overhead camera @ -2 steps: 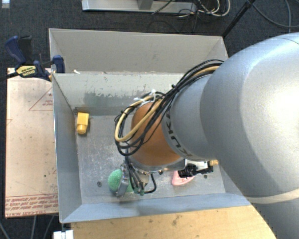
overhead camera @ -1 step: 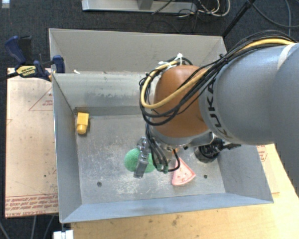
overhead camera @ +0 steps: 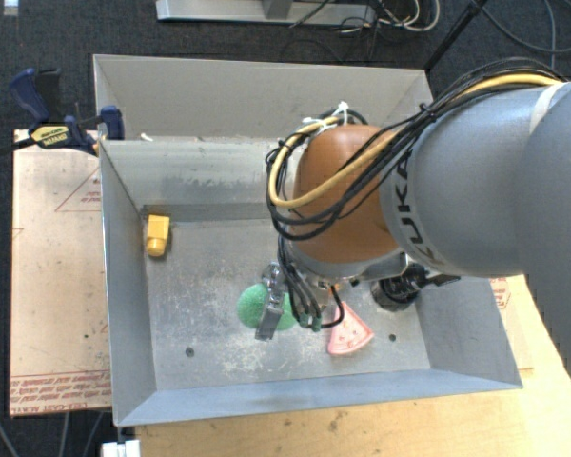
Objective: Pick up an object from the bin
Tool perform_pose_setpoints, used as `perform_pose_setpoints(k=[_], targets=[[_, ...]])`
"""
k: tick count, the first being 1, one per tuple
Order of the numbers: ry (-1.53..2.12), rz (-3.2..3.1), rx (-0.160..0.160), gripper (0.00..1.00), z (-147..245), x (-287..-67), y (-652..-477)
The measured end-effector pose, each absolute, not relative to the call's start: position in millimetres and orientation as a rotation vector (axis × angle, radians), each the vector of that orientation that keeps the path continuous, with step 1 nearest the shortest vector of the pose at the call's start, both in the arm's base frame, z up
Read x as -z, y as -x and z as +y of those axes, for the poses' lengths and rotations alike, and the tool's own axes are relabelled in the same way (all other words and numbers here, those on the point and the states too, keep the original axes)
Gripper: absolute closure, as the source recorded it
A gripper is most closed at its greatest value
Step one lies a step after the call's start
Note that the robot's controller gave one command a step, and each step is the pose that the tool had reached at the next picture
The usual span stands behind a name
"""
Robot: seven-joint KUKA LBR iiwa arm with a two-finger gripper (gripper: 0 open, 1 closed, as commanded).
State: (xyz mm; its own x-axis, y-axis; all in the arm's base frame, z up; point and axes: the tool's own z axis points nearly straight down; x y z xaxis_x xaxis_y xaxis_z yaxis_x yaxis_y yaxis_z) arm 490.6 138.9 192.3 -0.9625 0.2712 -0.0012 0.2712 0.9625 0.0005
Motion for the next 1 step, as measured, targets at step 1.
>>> perform_pose_setpoints(k=[1], targets=[[-0.409,3.113,-0.001,1.00,129.0,-279.3,-511.7]])
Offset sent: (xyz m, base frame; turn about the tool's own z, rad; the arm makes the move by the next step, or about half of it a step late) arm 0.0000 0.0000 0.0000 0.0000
